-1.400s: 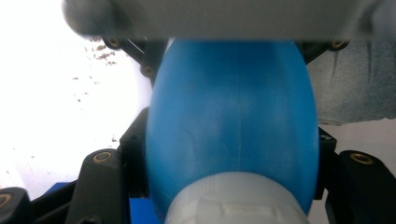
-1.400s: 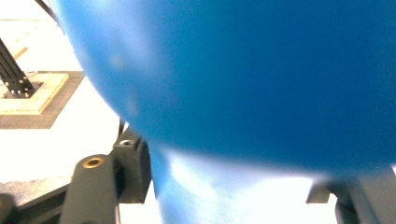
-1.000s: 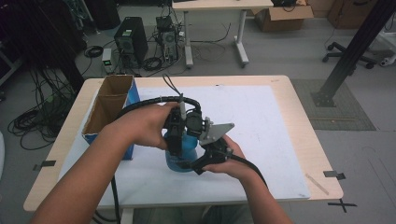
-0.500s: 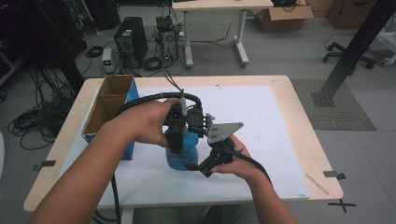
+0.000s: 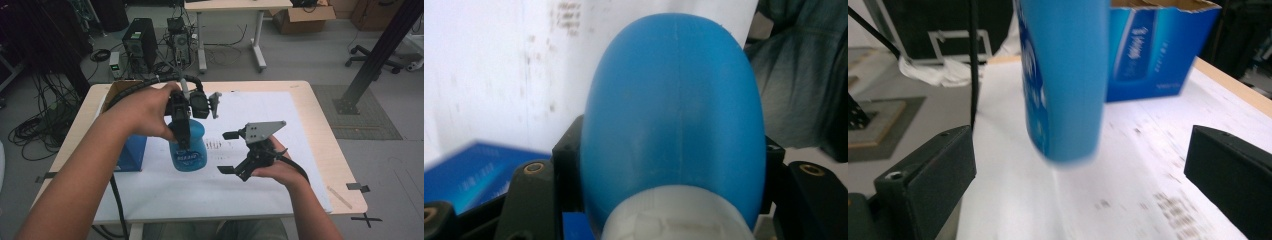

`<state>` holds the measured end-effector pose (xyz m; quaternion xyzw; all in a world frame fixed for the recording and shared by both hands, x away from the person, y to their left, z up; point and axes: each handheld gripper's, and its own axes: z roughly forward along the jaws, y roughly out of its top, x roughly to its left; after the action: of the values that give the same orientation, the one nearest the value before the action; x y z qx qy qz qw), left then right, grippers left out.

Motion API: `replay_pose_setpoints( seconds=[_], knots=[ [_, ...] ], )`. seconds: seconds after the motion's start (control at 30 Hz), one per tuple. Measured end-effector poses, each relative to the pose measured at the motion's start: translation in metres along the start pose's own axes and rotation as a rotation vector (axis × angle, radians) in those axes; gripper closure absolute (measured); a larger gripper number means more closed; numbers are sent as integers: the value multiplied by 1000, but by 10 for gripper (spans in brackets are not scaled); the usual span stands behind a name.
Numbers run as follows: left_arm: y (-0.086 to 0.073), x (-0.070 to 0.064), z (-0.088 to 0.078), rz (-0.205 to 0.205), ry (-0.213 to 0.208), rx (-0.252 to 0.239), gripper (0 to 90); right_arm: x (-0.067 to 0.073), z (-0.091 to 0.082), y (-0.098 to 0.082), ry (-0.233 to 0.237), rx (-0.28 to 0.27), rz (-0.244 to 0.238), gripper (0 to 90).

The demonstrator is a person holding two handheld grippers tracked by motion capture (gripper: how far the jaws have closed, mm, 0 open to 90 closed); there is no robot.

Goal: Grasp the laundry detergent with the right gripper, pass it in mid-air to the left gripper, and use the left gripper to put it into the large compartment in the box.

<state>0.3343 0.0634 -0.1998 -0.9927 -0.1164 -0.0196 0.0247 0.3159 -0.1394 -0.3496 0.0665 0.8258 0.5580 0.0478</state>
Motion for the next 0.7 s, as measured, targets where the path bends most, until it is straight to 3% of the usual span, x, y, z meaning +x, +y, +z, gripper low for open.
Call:
replay_pose_setpoints(
  seconds=[0.13, 0.17, 0.2, 0.23, 0.27, 0.3, 0.33, 0.37, 0.4, 0.43, 0.47, 0.5, 0.57, 0.6, 0.63, 0.7],
  knots=[
    [-8, 12, -14, -142, -10, 13, 387, -7, -17, 1, -37, 84, -20, 3],
    [-8, 12, -14, -142, -10, 13, 387, -7, -17, 1, -37, 84, -20, 3],
    [-13, 18, -20, -211, -13, 19, 386, -10, -25, 1, -51, 124, -26, 6],
    [-16, 21, -23, -245, -15, 22, 386, -11, -29, 1, -59, 143, -33, 6],
    [-16, 21, -23, -245, -15, 22, 386, -11, -29, 1, -59, 143, -33, 6],
    [-19, 25, -27, -277, -18, 25, 386, -12, -33, 2, -65, 163, -37, 6],
    [-25, 31, -33, -354, -23, 24, 386, -15, -40, 2, -80, 196, -45, 7],
    [-25, 31, -33, -354, -23, 24, 386, -15, -40, 2, -80, 196, -45, 7],
    [-28, 34, -37, -384, -23, 26, 386, -16, -44, 2, -88, 211, -47, 8],
    [-33, 39, -43, -440, -18, 29, 386, -17, -50, 2, -104, 235, -55, 9],
    [-35, 41, -47, -465, -13, 28, 386, -17, -54, 2, -109, 247, -54, 9],
    [-35, 41, -47, -465, -13, 28, 386, -17, -54, 2, -109, 247, -54, 9],
    [-44, 48, -58, -541, -5, 34, 386, -19, -61, 0, -119, 278, -60, 11],
    [-47, 50, -62, -568, -5, 33, 386, -19, -63, 0, -121, 287, -60, 12],
    [-47, 50, -62, -568, -5, 33, 386, -19, -63, 0, -121, 287, -60, 12],
    [-55, 56, -69, -636, -12, 34, 386, -19, -66, -2, -123, 298, -58, 13]
  ],
)
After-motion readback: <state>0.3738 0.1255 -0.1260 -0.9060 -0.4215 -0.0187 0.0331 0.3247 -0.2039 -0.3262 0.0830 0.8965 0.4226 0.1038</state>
